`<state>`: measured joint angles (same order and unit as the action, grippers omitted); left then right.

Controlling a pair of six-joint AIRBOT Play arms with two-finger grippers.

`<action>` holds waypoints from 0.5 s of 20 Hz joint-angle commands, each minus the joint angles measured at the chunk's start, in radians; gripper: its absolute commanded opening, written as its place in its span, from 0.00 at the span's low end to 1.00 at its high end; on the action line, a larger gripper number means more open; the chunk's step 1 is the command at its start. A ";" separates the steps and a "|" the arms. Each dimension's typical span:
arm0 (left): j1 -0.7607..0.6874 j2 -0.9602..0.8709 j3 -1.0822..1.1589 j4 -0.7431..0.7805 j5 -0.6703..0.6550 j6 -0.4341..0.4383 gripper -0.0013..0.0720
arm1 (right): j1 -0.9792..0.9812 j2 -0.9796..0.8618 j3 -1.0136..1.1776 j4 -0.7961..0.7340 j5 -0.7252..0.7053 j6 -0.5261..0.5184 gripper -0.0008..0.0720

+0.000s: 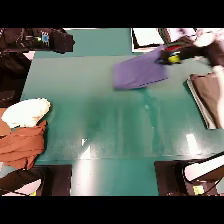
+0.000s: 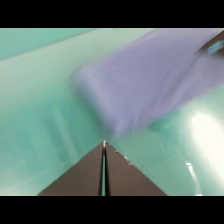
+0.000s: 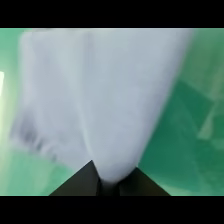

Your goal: Fold the shirts.

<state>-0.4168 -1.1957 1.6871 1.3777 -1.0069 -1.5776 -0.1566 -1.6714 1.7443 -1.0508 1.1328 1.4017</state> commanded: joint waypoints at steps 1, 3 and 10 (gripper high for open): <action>-0.014 0.000 0.000 -0.008 0.031 -0.021 0.05 | -0.283 0.074 -0.011 -0.067 0.011 0.020 0.04; -0.014 0.000 0.000 -0.009 0.031 -0.032 0.05 | -0.401 0.075 -0.011 -0.065 0.012 0.024 0.04; -0.014 0.000 0.000 -0.009 0.031 -0.050 0.05 | -0.527 0.075 0.023 0.016 -0.033 0.034 0.04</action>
<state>-0.4301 -1.1957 1.6871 1.3685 -0.9787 -1.6215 -0.6369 -1.6001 1.7435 -1.0821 1.1252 1.4322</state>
